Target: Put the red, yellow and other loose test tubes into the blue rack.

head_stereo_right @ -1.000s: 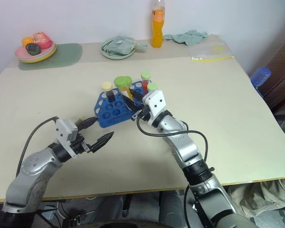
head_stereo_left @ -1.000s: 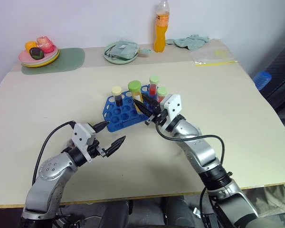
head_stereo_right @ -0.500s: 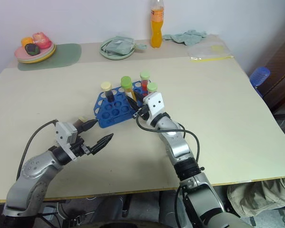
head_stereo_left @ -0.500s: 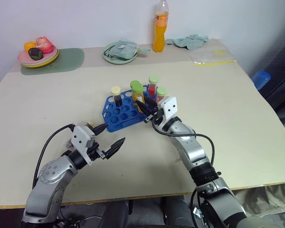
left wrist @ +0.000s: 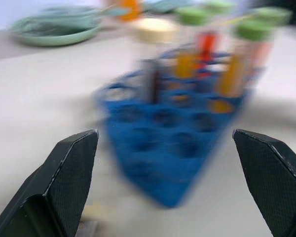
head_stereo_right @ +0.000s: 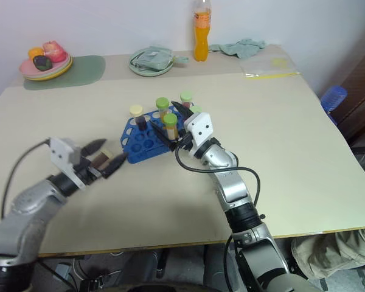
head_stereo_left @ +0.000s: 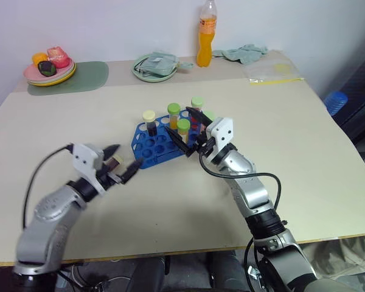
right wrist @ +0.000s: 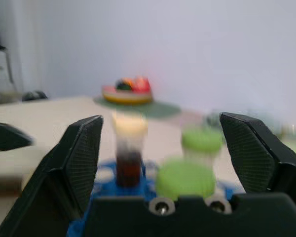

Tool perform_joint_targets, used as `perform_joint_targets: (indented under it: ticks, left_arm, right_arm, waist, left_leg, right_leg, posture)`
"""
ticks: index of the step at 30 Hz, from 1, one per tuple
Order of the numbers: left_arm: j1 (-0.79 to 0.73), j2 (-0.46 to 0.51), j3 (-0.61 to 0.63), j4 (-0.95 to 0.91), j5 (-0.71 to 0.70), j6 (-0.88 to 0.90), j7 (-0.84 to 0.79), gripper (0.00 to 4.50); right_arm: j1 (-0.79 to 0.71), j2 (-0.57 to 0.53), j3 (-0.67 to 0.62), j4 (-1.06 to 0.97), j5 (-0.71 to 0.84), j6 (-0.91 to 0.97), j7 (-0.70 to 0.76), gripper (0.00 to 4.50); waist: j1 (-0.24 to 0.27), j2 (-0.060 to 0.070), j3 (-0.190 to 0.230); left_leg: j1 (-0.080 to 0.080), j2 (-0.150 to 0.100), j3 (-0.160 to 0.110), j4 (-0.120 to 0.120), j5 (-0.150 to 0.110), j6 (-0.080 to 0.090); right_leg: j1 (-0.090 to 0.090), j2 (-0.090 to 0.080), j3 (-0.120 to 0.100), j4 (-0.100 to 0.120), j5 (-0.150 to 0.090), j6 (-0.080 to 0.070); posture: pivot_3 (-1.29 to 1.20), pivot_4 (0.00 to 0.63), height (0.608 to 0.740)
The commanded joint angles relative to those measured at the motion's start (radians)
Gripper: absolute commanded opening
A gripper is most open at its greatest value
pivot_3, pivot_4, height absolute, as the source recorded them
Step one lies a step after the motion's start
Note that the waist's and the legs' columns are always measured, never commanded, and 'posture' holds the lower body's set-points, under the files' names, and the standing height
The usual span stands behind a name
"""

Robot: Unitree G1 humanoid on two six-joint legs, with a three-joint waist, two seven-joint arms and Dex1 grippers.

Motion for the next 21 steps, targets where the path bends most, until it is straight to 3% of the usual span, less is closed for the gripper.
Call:
perform_joint_targets:
  ticks: [1, 4, 7, 10, 13, 18, 21]
  left_arm:
    - [-0.079, 0.118, 0.053, 0.01, -0.001, 0.206, 0.071, 4.5]
    - [-0.147, 0.312, -0.034, 0.061, 0.027, 0.416, 0.028, 4.5]
    - [-0.263, 0.392, -0.086, 0.16, -0.044, 0.599, -0.05, 4.5]
    - [-0.424, 0.489, -0.268, 0.267, -0.044, 0.771, -0.153, 4.5]
    - [-0.552, 0.51, -0.423, 0.328, -0.013, 0.806, -0.221, 4.5]
    - [-0.674, 0.478, -0.587, 0.446, 0.064, 0.783, -0.28, 4.5]
    - [-0.694, 0.463, -0.628, 0.491, 0.101, 0.757, -0.304, 3.64]
  right_arm:
    - [-0.014, -0.023, -0.028, -0.097, 0.033, 0.066, 0.021, 4.25]
    - [-0.009, -0.074, -0.04, -0.154, 0.083, 0.15, 0.08, 4.25]
    - [0.009, -0.143, -0.04, -0.206, 0.133, 0.22, 0.164, 4.25]
    - [0.058, -0.286, -0.007, -0.304, 0.206, 0.314, 0.347, 4.25]
    - [0.09, -0.389, 0.012, -0.37, 0.24, 0.366, 0.447, 4.25]
    - [0.105, -0.414, 0.015, -0.398, 0.232, 0.391, 0.457, 4.25]
    - [0.115, -0.405, 0.013, -0.412, 0.223, 0.395, 0.437, 4.29]
  waist:
    - [0.002, 0.0, 0.0]
    - [-0.002, 0.0, 0.0]
    - [0.002, 0.0, 0.0]
    - [0.003, -0.001, 0.001]
    - [0.0, -0.002, 0.001]
    - [-0.015, -0.002, 0.001]
    - [-0.02, -0.002, 0.001]
  left_leg:
    - [0.0, 0.0, 0.0, 0.0, 0.0, 0.0]
    - [0.0, -0.001, 0.0, 0.0, 0.0, 0.0]
    - [0.0, -0.001, 0.0, -0.001, 0.0, 0.0]
    - [0.0, -0.002, 0.001, 0.0, 0.0, 0.0]
    - [0.0, -0.002, 0.002, 0.0, 0.0, 0.0]
    - [0.0, 0.0, 0.002, -0.001, 0.0, 0.0]
    - [0.0, -0.001, 0.002, 0.0, 0.0, 0.0]
  right_leg:
    - [0.0, 0.0, 0.0, 0.0, 0.0, 0.0]
    - [0.0, 0.001, 0.0, 0.0, 0.0, 0.0]
    - [0.0, 0.001, 0.0, 0.0, 0.0, 0.0]
    - [0.001, 0.002, -0.002, 0.0, 0.0, 0.0]
    - [0.002, 0.001, -0.002, -0.001, 0.0, 0.0]
    - [0.0, 0.003, -0.002, 0.0, 0.0, 0.0]
    - [0.0, 0.003, -0.001, 0.0, 0.0, 0.0]
  posture:
    - [0.0, 0.15, 0.74]
    - [0.0, 0.15, 0.74]
    - [0.0, 0.15, 0.74]
    - [0.0, 0.15, 0.74]
    - [0.0, 0.15, 0.74]
    - [0.0, 0.15, 0.74]
    - [0.0, 0.15, 0.74]
